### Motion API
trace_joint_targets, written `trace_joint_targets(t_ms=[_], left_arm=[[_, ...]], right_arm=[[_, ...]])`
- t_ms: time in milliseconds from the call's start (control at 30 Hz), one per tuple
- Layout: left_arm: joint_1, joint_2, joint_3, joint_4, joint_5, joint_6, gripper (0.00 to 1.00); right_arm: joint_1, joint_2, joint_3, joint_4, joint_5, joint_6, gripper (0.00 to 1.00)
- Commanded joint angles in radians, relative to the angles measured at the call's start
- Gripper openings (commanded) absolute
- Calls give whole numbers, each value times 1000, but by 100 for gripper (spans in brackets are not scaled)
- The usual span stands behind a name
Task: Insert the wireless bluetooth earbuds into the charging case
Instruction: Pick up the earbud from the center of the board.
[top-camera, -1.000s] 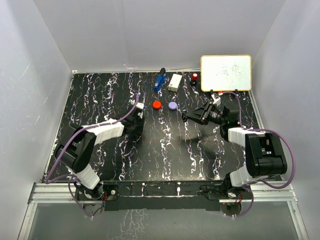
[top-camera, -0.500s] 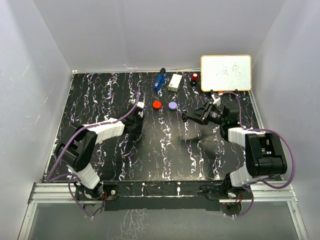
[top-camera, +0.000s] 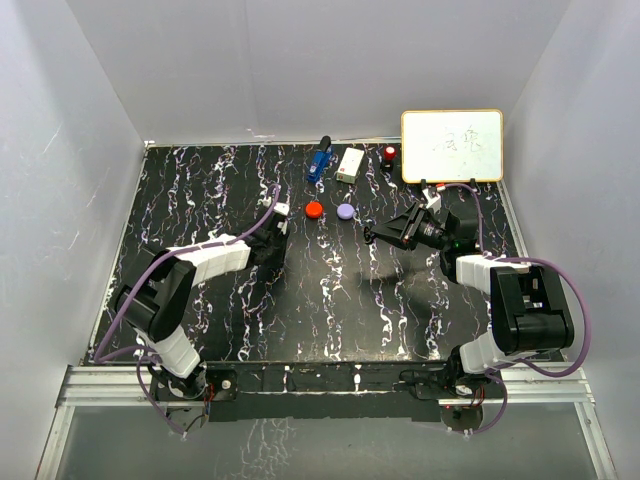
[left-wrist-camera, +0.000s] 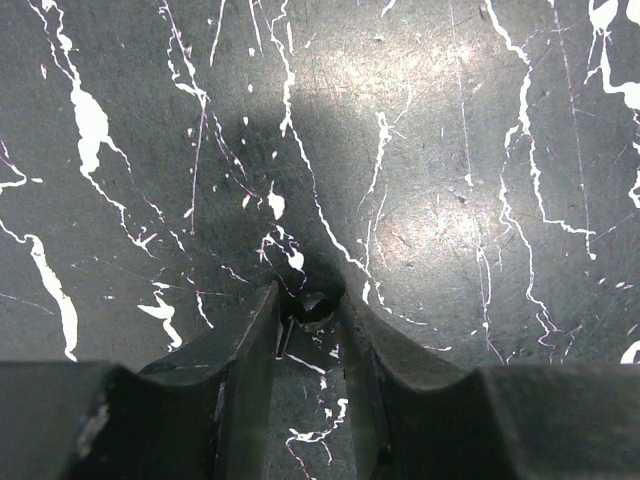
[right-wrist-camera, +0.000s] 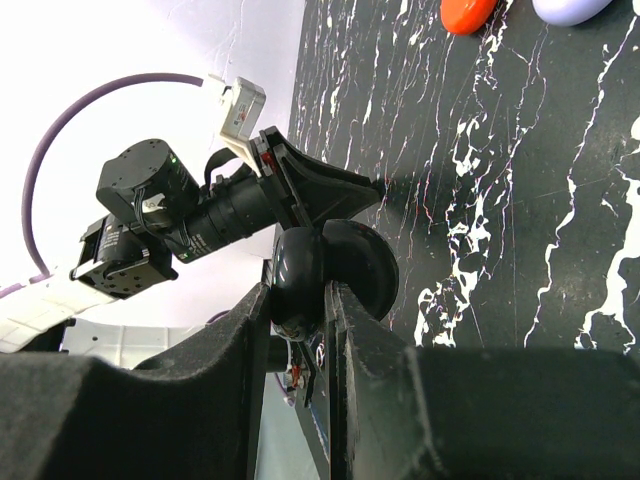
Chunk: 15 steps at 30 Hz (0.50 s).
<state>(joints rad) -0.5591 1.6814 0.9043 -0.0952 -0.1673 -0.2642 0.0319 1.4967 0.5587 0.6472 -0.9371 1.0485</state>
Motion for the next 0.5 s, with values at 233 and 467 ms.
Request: trace_joint_targets(t_ms=[233, 467], left_arm=[[-8, 60, -5, -120, -14, -3, 12], [-11, -11, 6, -67, -32, -1, 0]], right_arm=[[3, 10, 8, 54, 2, -7, 0], [2, 10, 8, 55, 1, -8, 0]])
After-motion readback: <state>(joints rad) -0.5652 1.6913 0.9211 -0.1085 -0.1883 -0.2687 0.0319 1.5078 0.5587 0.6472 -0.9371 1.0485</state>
